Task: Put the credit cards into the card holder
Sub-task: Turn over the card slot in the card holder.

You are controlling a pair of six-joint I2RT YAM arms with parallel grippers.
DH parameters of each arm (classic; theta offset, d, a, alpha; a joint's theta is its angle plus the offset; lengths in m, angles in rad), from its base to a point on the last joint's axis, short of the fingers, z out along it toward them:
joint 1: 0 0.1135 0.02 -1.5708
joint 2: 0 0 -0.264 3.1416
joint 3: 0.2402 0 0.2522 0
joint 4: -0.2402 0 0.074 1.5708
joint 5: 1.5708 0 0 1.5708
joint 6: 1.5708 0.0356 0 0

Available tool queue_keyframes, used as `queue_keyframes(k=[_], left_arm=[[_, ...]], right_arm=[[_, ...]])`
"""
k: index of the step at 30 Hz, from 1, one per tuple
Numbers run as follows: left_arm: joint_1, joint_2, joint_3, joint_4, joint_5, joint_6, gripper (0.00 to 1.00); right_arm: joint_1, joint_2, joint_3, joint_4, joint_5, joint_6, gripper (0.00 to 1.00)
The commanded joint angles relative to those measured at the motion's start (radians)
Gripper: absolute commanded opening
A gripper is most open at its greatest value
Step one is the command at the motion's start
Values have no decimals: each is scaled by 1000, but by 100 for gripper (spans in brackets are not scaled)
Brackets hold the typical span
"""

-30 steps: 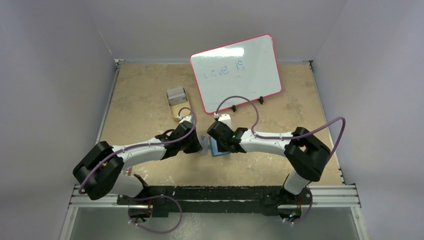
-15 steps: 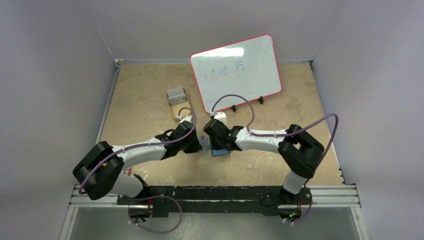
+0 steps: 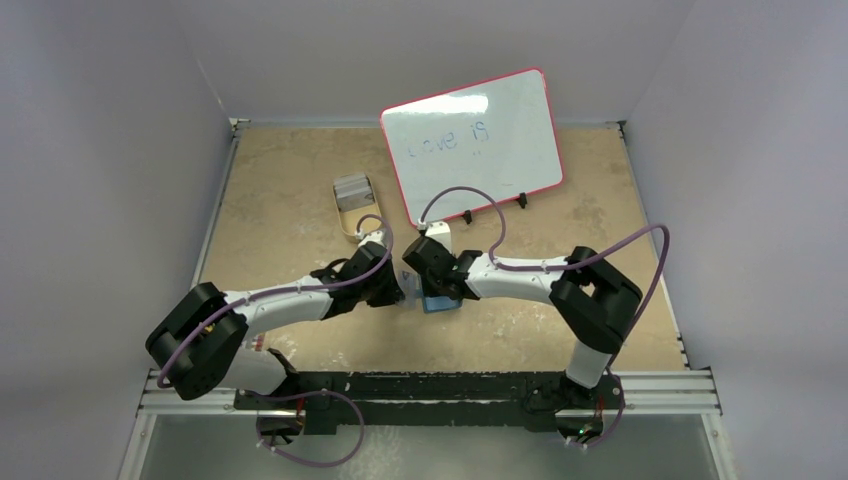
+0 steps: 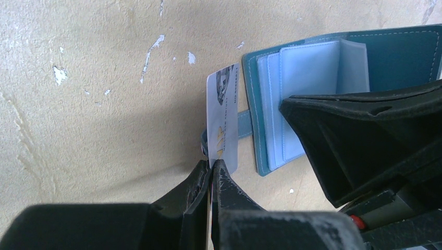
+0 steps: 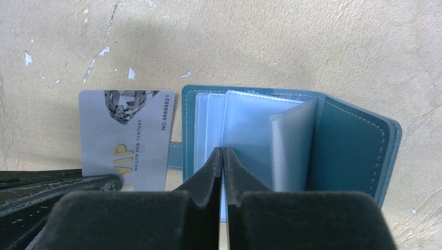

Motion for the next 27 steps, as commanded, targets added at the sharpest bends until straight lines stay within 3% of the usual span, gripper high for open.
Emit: queue_keyframes(k=[1,27], left_arm=[[1,15,-33,-82,-70,40,0],[2,6,-38,-108,-100,38,0]], right_arm=[[-2,-3,-6,-51,27,5,0],[-11,-50,19,-187,159,34,0]])
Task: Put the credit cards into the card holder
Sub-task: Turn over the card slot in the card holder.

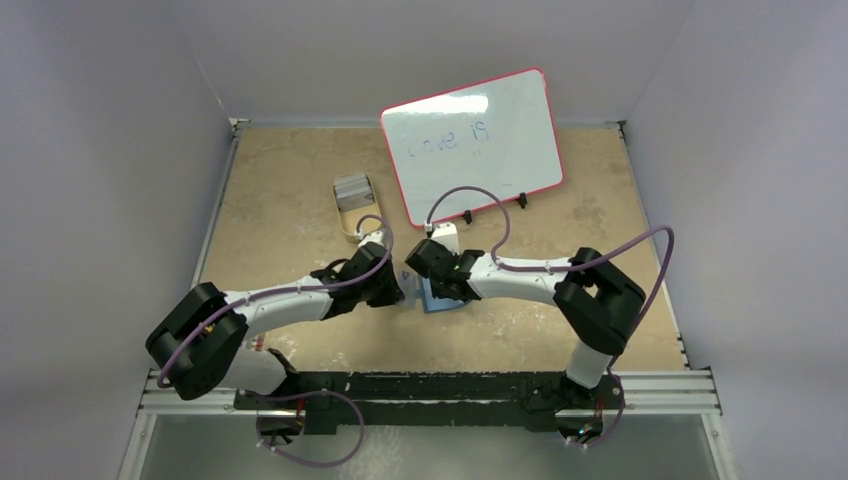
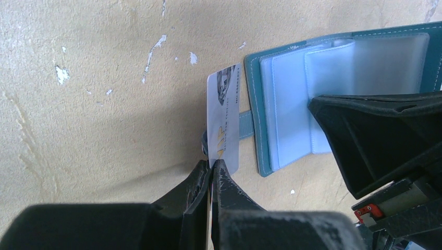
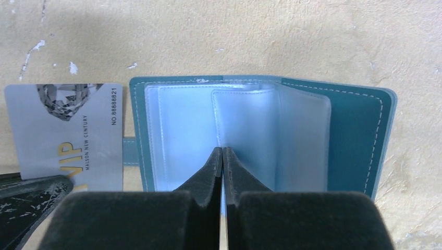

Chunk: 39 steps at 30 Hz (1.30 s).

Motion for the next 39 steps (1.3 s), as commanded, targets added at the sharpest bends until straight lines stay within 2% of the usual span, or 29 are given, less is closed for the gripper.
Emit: queue_keyframes(k=[1,25,32,36,39], left_arm=[[1,6,-36,-108,-93,40,0],[1,0,-36,-109,-101,35,0],[1,-8,-21,-126,-101,41,0],[1,-12,-12,-133,-97,45,0],[2,-11,-8,-138,-97,46,0]], right_arm=[[-10,-32,21,-89,84,27,0],[-32,-83,32,-213,174,90,0],[-111,-131,-21,-185,162,54,0],[-184,-210,-80,-109,106,-21,0],[-196,-260,-76,-89,67,-61,2]])
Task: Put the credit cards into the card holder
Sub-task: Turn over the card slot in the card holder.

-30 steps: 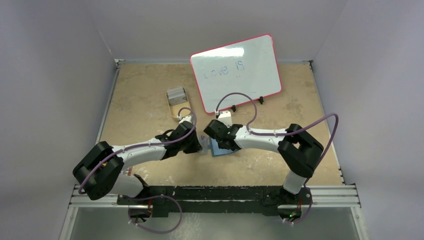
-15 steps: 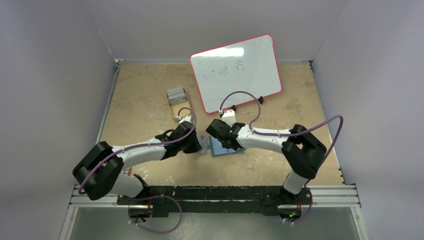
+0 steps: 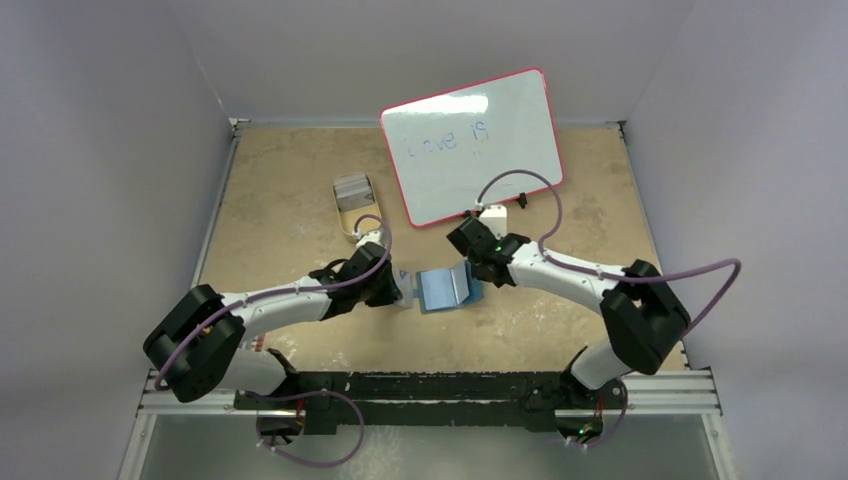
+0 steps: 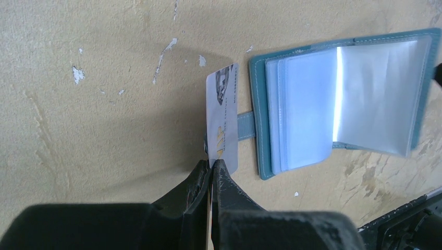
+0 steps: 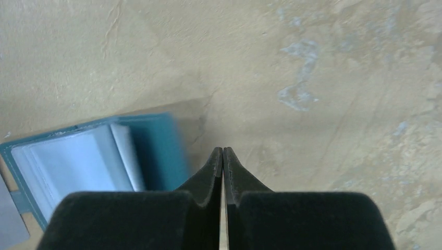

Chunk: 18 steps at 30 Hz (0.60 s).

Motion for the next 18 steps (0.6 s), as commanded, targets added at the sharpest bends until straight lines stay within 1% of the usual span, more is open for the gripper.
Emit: queue_keyframes(k=[1,5,6,9,12,15,18], left_arm=[[1,4,-6,-120,-73,46,0],[2,7,-3,-118,-69,46,0],[2,5,-4,-118,-70,46,0],[2,-2,-11,-115,-70,43,0],[1,-5,-18,-107,-71,37,0],[1,-1,-15,-105,-66,35,0],[2,-3,-17,-104,-69,34,0]], right_arm=[[-18,-95,9,57,-52,-81,3],[-2,-170,13,114,-150,-115,15],[12,-181,46,122,-165,-109,19],[64,-188,71,146,-196,-84,26],[115,-155,76,201,-244,-58,36],[145,-99,69,272,-311,-44,42],[155,-41,68,296,-306,-25,50]])
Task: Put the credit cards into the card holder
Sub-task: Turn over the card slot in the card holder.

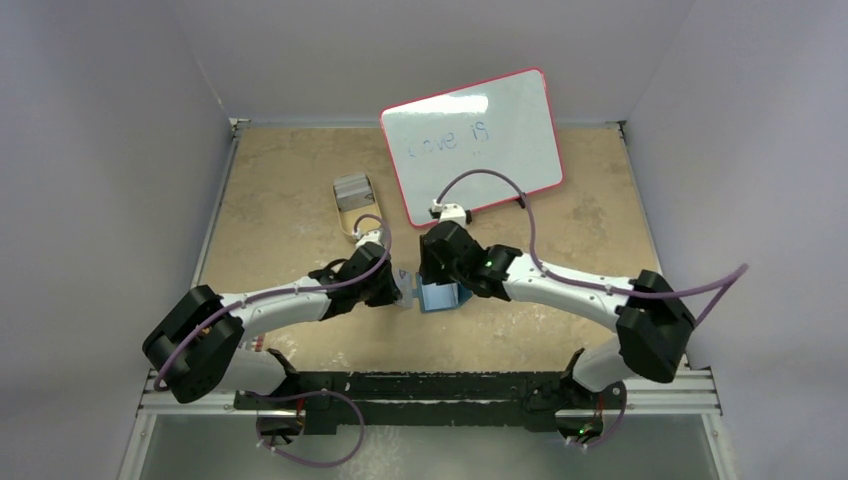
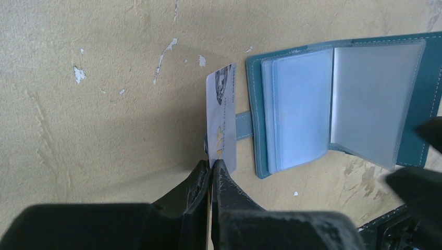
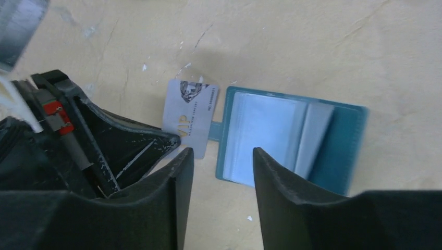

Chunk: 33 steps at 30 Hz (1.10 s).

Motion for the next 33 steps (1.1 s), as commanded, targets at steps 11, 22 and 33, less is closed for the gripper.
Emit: queue_keyframes(k=[11,22,33], left_arm=[[1,-5,-26,-87,-63,25,0],[1,-8,-24,-95,-63,25,0],[1,-14,-34,-103,-72,25,0]], right_arm=[[12,226,19,14,95,54,70],[13,326,46,-38,168,41,66],[12,296,59,-145,259,96,60]])
